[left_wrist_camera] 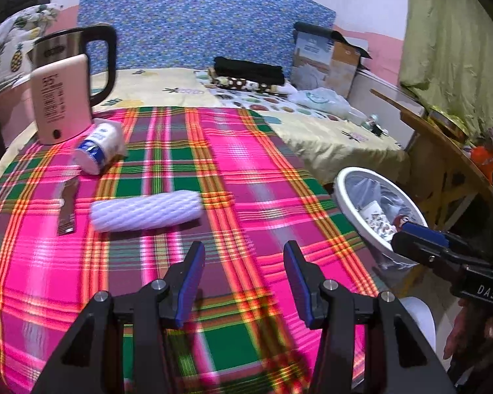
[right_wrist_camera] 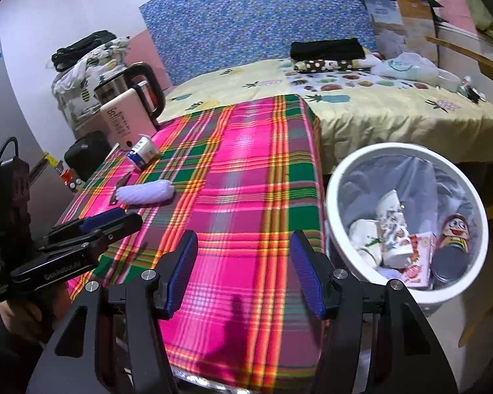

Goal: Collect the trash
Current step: 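Move both tools back toward the foam net and wrapper on the table, then grasp the white foam net with the right tool while the left tool grasps the brown wrapper, then lift the foam net and brown wrapper off the cloth with both tools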

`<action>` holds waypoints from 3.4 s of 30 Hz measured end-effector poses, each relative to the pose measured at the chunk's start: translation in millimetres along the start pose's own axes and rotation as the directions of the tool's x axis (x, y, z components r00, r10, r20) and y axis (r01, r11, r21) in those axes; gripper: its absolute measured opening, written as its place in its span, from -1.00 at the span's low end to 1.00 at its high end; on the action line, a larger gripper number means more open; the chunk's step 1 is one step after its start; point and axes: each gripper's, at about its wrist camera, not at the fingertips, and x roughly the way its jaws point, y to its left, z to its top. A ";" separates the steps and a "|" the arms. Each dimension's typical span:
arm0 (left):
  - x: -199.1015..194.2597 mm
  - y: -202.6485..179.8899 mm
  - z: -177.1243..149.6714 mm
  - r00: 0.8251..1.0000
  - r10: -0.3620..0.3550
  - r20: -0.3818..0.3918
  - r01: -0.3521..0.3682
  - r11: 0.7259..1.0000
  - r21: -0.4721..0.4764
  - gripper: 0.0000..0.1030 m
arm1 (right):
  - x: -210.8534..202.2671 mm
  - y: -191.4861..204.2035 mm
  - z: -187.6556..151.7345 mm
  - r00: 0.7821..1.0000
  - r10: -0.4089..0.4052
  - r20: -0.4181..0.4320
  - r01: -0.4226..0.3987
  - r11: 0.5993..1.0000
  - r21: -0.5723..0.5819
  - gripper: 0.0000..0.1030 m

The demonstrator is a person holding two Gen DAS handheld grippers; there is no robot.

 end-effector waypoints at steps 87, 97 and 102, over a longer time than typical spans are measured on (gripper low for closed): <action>43.8 159.3 23.9 0.958 0.264 -0.113 -0.282 0.940 -0.190 -0.55 | 113.1 92.5 43.5 0.967 0.079 -0.242 -0.142 0.956 -0.258 -0.39; 22.0 126.4 17.8 0.974 0.218 -0.066 -0.226 0.962 -0.153 -0.56 | 91.5 80.9 42.6 0.976 0.039 -0.213 -0.092 0.966 -0.243 -0.39; 12.7 106.2 13.3 0.982 0.181 -0.052 -0.186 0.974 -0.128 -0.56 | 83.9 69.2 34.7 0.970 -0.035 -0.241 -0.024 0.971 -0.236 -0.39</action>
